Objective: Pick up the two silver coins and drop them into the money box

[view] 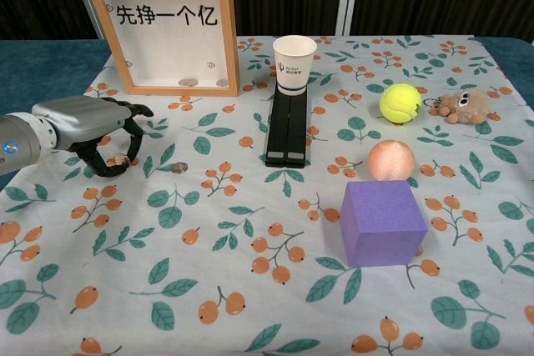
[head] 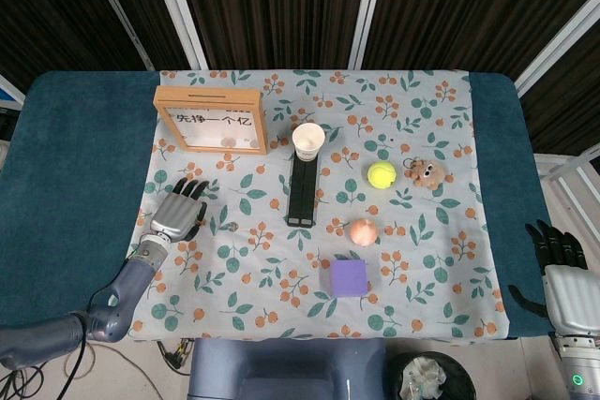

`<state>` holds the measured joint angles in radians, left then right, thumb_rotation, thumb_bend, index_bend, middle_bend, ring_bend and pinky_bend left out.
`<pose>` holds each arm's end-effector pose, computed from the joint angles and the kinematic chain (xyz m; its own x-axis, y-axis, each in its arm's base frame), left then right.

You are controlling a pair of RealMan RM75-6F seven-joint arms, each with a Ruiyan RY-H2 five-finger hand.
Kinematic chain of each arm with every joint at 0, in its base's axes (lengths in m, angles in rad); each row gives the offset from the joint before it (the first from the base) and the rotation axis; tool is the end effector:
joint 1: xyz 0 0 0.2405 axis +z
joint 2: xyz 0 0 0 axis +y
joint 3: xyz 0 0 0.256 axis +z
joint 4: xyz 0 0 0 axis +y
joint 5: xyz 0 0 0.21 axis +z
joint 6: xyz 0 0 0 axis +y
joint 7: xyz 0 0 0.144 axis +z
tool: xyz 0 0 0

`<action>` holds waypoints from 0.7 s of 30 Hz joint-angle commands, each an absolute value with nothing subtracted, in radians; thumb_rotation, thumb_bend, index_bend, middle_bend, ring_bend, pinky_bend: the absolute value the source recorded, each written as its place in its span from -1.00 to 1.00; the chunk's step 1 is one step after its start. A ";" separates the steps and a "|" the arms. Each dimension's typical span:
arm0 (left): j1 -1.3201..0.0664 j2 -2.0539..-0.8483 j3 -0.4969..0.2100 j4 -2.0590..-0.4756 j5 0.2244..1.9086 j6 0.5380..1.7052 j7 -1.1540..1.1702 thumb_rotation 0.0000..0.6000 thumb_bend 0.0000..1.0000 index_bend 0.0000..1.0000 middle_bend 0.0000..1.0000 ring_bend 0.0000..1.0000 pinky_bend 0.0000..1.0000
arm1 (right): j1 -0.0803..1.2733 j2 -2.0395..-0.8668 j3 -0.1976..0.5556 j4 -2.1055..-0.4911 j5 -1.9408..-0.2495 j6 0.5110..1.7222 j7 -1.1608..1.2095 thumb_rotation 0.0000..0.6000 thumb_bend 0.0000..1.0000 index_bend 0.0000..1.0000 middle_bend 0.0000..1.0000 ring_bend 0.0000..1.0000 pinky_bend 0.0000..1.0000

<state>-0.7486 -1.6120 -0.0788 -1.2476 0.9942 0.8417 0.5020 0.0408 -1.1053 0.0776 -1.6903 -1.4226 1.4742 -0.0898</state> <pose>-0.2156 0.3519 -0.0397 0.6698 0.3372 0.6616 0.7420 -0.3371 -0.5794 -0.3126 -0.1717 0.1624 0.4096 -0.0142 0.9121 -0.9072 0.0989 0.4089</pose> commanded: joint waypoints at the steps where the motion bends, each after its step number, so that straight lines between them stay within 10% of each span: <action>1: -0.748 -1.611 -0.080 -1.249 0.992 0.840 0.498 1.00 -0.22 0.12 -1.00 -1.00 -1.00 | 0.041 -1.105 0.078 -1.693 -1.421 1.472 -0.091 1.00 -0.48 -1.00 -1.00 -1.00 -1.00; 21: -0.731 -1.591 -0.098 -1.263 1.006 0.868 0.448 1.00 0.05 0.32 -0.93 -1.00 -1.00 | 0.041 -1.101 0.079 -1.701 -1.410 1.468 -0.096 1.00 -0.48 -1.00 -1.00 -1.00 -1.00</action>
